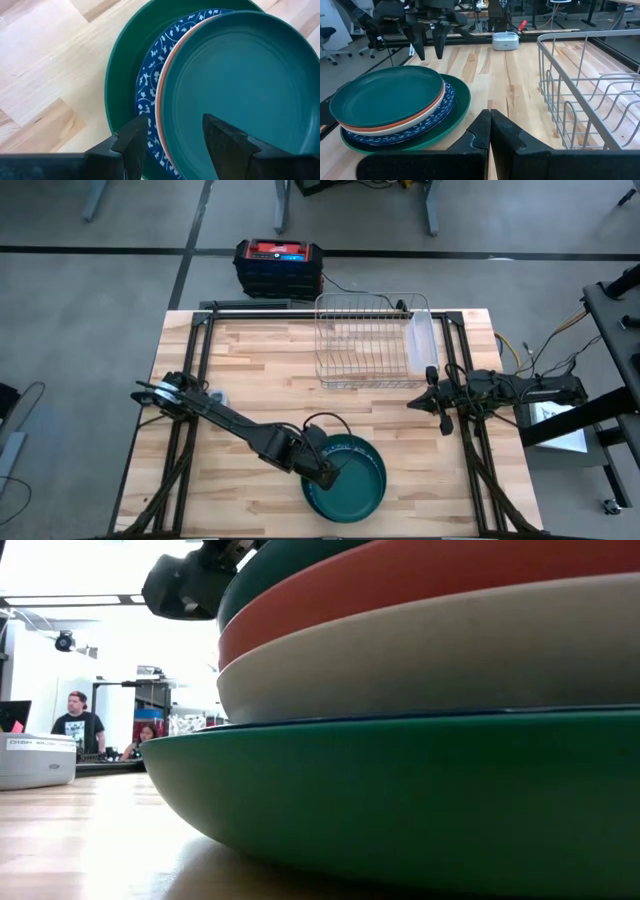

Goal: Sort dishes
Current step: Put the blue plate in the dish rack

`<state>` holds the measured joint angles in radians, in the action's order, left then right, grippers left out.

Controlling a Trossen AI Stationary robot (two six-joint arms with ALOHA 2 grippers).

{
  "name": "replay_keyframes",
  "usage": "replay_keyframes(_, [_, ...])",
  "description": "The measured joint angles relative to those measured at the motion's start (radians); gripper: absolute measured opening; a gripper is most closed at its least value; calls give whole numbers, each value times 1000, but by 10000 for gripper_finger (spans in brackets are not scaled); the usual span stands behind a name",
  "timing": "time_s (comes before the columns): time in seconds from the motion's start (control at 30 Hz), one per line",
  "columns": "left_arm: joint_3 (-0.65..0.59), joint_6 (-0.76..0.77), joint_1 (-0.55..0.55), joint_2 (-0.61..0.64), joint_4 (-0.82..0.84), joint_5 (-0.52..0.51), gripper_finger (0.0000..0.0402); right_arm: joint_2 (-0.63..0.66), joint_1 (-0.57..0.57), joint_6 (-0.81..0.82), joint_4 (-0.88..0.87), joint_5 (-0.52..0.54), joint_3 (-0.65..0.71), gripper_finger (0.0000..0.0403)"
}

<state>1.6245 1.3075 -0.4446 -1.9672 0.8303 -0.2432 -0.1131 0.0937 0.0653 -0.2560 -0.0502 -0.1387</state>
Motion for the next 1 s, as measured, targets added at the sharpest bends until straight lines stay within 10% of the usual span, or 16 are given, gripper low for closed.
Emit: replay_keyframes(1.0, [186,-15,0,-187,191,86,138,0,0,-15,-8,0,0,0])
